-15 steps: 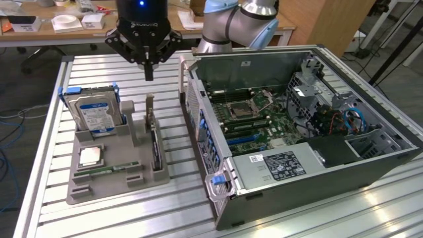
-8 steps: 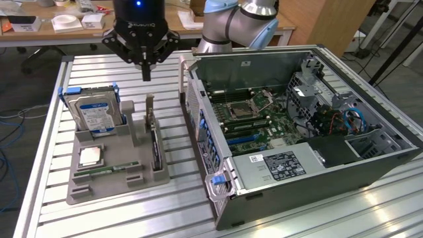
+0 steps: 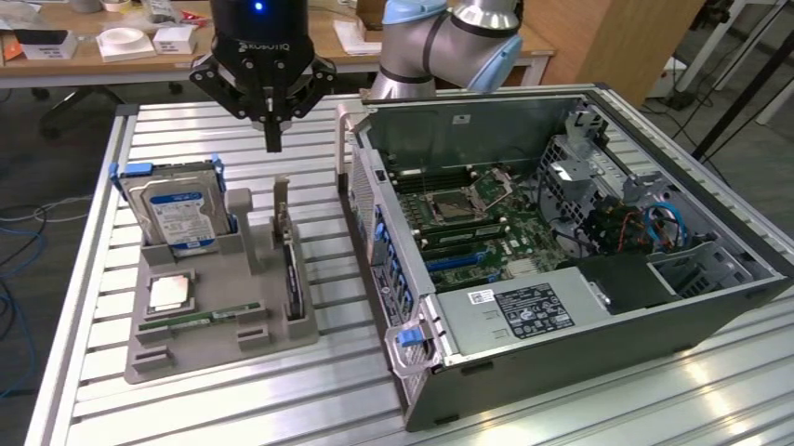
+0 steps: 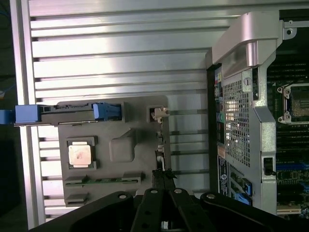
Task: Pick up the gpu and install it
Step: 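Pick up the gpu and move the gpu toward the slot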
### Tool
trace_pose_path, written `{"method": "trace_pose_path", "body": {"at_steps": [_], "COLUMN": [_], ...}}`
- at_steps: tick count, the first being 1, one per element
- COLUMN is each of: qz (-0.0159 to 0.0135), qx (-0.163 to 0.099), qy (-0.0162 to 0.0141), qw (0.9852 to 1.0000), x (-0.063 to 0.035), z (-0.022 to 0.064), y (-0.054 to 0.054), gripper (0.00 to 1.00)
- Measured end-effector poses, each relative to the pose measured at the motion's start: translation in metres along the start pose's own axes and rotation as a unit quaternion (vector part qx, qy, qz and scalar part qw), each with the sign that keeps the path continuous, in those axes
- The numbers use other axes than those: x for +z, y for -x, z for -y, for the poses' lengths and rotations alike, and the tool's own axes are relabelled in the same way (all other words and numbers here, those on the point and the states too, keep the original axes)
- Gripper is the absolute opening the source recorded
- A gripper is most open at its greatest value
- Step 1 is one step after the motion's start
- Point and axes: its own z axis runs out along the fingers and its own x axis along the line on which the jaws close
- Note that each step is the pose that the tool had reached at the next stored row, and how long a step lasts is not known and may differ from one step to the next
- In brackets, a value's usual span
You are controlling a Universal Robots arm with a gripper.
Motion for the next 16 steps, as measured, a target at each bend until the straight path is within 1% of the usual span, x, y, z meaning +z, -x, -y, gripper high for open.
{"method": "trace_pose_path", "body": {"at_steps": [16], "qz": [0.0000], "qx": [0.000], "qy": [0.0000], "qw": [1.0000], "x": [0.0000], "z": [0.0000], "y": [0.0000], "gripper": [0.11]}}
